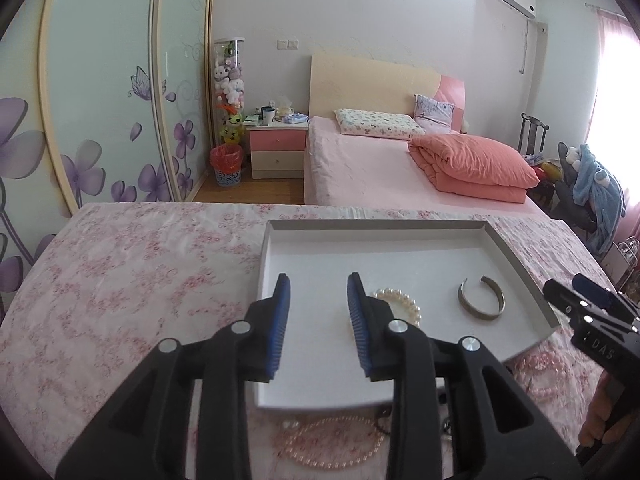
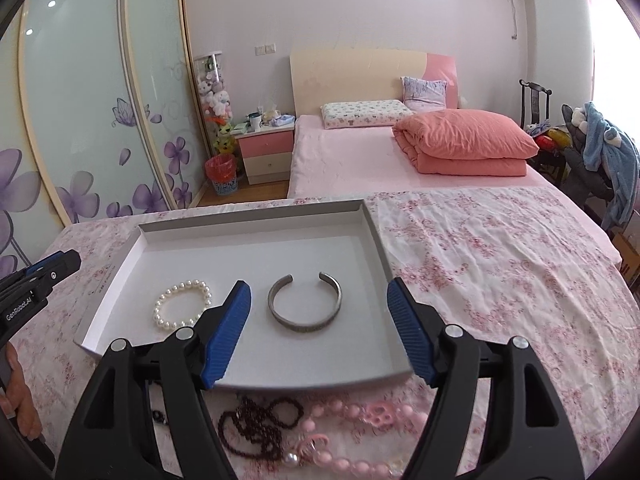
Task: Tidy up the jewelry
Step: 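Lower both held pieces into the white tray and open both grippers, then close the right gripper on the pink bead bracelet while the left gripper reaches the thin silver bangle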
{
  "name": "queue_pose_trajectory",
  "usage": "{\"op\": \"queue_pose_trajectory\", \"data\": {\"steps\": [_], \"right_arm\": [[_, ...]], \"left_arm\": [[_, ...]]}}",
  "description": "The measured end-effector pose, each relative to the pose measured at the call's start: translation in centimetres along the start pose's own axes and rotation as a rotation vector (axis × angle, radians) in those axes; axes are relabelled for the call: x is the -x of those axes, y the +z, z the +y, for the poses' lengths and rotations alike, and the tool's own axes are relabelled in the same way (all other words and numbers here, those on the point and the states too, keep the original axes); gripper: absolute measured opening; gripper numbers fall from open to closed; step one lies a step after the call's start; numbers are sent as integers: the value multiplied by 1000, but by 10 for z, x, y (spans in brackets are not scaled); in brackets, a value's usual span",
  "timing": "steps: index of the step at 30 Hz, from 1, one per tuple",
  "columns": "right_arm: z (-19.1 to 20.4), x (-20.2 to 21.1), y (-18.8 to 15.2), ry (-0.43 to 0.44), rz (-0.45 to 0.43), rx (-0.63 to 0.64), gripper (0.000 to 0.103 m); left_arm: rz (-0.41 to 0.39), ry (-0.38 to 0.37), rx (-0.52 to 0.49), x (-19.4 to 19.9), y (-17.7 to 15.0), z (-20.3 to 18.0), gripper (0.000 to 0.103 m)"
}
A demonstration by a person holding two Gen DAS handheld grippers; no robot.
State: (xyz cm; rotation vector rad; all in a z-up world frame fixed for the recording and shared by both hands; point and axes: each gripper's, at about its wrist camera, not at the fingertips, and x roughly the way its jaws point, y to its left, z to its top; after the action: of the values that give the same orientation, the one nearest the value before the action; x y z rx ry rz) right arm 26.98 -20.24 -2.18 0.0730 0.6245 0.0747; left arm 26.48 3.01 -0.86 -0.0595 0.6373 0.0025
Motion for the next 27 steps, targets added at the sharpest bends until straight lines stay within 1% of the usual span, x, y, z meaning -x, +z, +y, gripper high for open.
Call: {"op": "queue_pose_trajectory", "data": {"steps": [1,4,7,9,12,14,15,18,21,27], "right_arm": [[-4,6,-3,-5,-5,1,71],[-14,17,-12,-22,-4,-3,71],[-32,25,-25,-52,15,-27,71],[-43,26,-33,-70,33,-41,71],[-58,23,-47,-107,84,-62,71],[-66,17,-54,-113,122,-79,70],[-71,15,-57,-111,134,-82,65],[-72,8,-62,-95,180,-79,57],[-63,0,-62,-84,210,-35,54],[-54,-24,-64,-112,286,25,49]], "left_arm": [[-1,1,-1,6,-5,2,33],[5,8,-1,20,-20,8,41],[29,7,-4,31,-40,16,47],[41,12,-7,37,-52,20,58],[61,16,-11,41,-67,23,66],[80,16,-14,42,-77,25,68],[88,17,-15,41,-80,27,68],[112,23,-11,39,-86,30,68],[122,25,-12,40,-89,30,68],[136,20,-16,37,-93,29,68]]}}
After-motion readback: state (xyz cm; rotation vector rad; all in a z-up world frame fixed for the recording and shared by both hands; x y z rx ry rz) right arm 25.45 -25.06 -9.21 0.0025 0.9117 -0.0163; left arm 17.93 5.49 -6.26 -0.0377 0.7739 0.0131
